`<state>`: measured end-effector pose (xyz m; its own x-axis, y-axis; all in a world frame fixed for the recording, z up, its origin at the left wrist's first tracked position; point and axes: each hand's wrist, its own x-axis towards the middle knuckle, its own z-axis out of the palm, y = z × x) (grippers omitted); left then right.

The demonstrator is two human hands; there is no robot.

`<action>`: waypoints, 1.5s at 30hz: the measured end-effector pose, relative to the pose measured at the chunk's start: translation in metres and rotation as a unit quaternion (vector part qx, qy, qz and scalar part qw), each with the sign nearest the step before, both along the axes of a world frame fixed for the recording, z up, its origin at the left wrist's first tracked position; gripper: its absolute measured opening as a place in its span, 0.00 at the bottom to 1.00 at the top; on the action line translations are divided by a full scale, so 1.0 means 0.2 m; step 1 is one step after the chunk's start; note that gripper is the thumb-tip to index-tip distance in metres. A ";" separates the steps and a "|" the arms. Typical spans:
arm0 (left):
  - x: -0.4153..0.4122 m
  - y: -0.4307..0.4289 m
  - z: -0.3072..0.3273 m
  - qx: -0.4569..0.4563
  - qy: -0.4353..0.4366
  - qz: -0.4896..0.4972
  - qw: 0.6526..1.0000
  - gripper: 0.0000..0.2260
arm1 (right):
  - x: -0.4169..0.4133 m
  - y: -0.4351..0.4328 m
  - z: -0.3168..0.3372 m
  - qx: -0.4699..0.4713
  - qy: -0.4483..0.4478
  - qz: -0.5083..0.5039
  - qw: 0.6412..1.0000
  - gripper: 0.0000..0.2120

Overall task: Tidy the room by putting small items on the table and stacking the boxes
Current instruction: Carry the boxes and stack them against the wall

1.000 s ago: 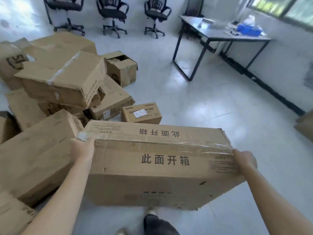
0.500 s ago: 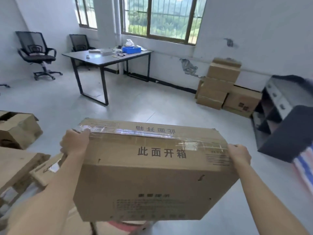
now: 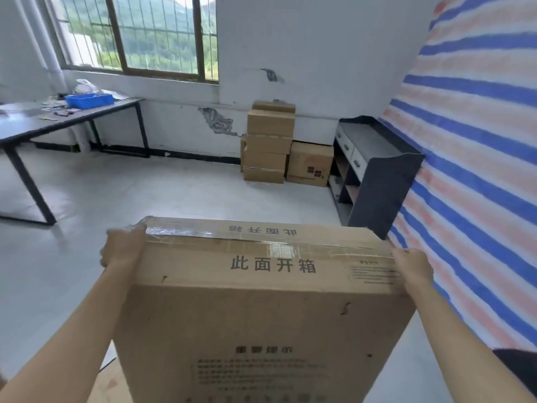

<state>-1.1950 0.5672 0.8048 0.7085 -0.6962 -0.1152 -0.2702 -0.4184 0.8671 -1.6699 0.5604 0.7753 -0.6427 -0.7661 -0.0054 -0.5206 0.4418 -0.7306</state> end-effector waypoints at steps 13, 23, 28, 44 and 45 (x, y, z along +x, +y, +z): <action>-0.45 -0.95 -0.24 0.061 -0.015 -0.103 0.993 0.26 | -0.47 -0.51 -0.19 0.076 -0.073 -0.090 0.990 0.12; -0.78 -1.83 -0.27 0.087 0.027 -0.092 0.992 0.27 | -0.75 -1.37 -0.08 0.065 -0.078 -0.100 0.990 0.14; -1.01 -2.18 -0.26 0.056 0.024 -0.096 0.993 0.25 | -0.99 -1.62 -0.17 0.058 -0.092 -0.125 0.986 0.13; -1.27 -3.07 -0.12 0.058 0.000 0.081 0.995 0.20 | -1.27 -3.23 -0.32 0.120 -0.071 0.029 0.990 0.15; -1.23 -3.08 -0.15 0.063 0.014 0.100 0.993 0.21 | -1.22 -3.31 -0.34 0.130 -0.077 0.043 0.988 0.16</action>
<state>-1.4401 -0.0497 0.7745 0.8265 -0.5206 -0.2140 -0.1466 -0.5662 0.8111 -1.9148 -0.1011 0.7079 -0.5519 -0.7775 -0.3015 -0.4552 0.5838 -0.6723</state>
